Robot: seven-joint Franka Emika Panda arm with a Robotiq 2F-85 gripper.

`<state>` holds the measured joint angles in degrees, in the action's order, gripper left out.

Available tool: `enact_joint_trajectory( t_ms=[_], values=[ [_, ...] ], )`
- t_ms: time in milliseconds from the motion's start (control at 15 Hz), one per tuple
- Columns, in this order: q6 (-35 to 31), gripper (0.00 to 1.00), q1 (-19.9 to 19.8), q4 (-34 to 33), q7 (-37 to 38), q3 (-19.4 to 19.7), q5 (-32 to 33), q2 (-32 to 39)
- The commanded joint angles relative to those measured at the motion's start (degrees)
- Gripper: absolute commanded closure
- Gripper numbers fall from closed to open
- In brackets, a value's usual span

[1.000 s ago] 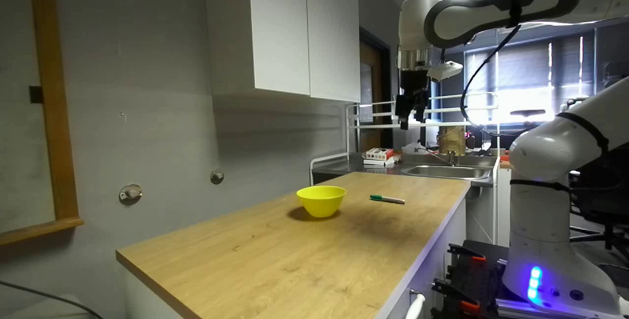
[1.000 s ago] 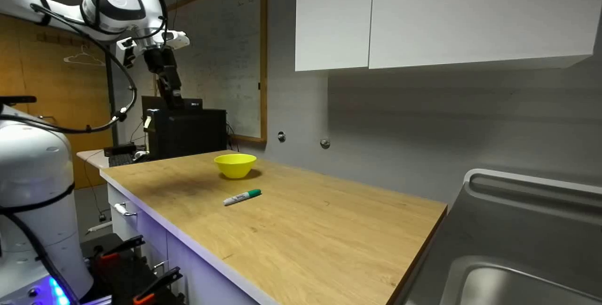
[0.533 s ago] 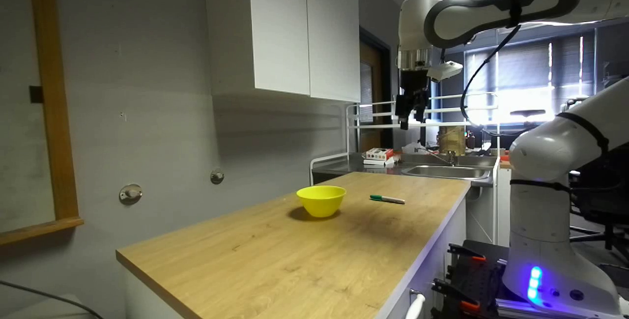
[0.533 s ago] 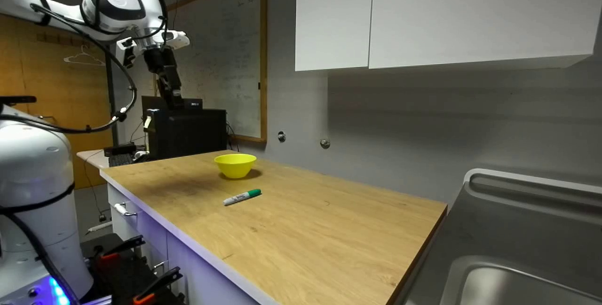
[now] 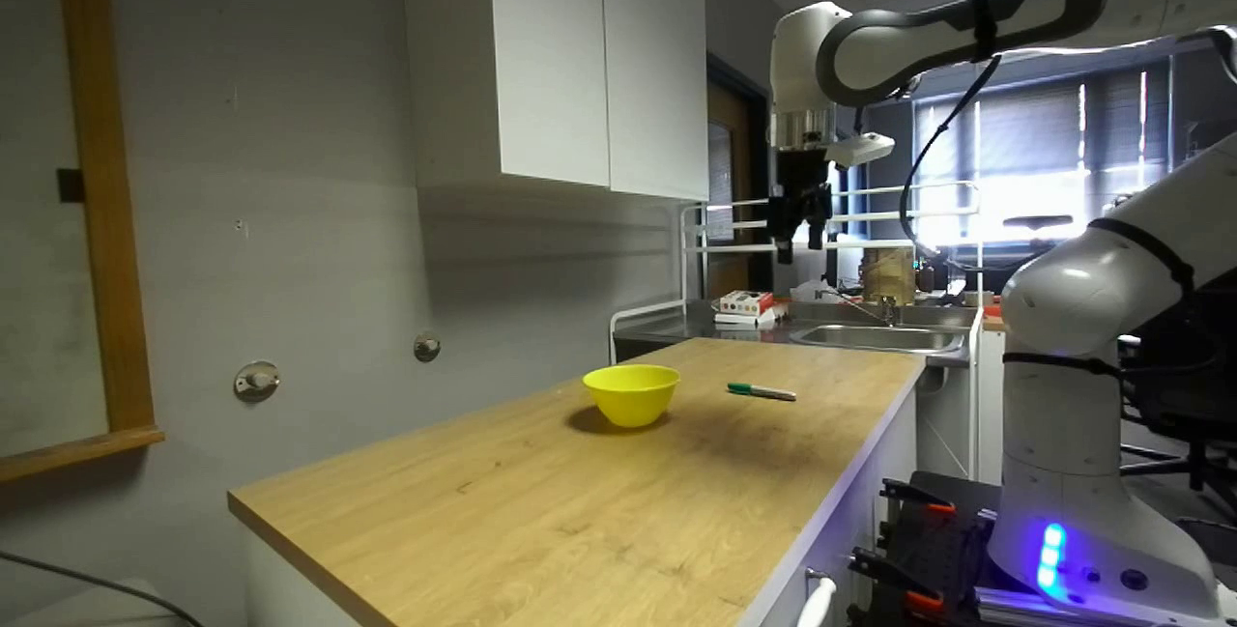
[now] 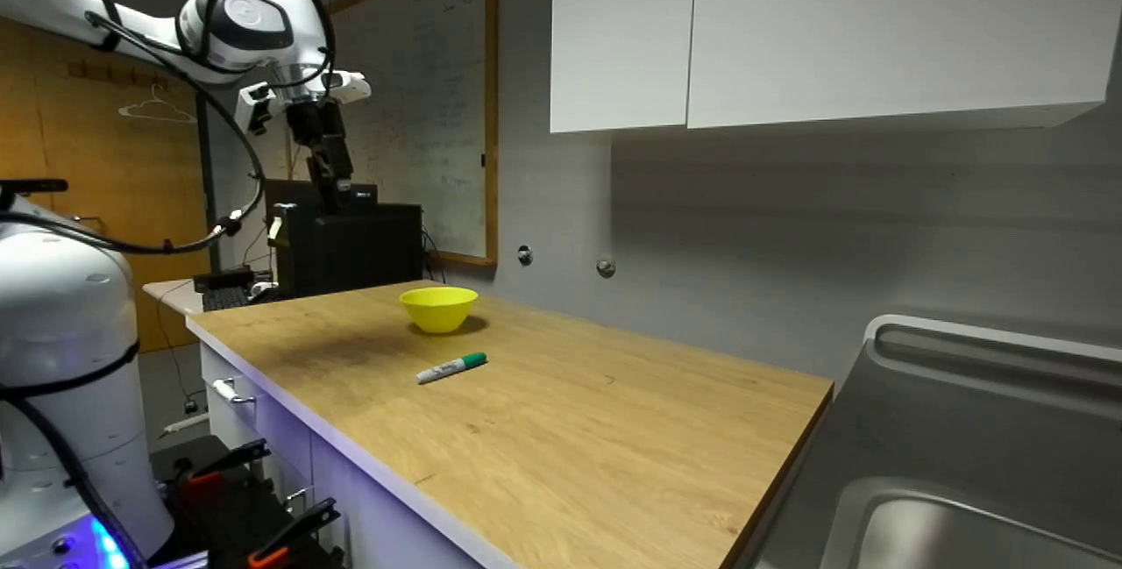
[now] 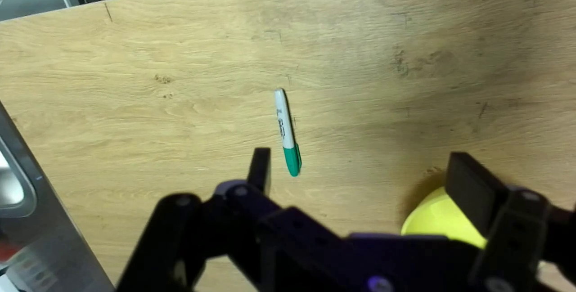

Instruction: Place the green marker inside the yellow bowl

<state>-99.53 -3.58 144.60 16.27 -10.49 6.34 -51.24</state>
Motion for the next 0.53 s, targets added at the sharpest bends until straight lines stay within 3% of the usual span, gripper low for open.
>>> enact_joint_trajectory(
  t_ms=[0, 467],
  values=[
    [-3.4, 0.0, -0.5, -2.7, -1.1, 2.6, 0.7, 7.7],
    [-8.1, 0.0, -0.8, -9.1, -1.1, 5.5, -0.1, 23.2]
  ],
)
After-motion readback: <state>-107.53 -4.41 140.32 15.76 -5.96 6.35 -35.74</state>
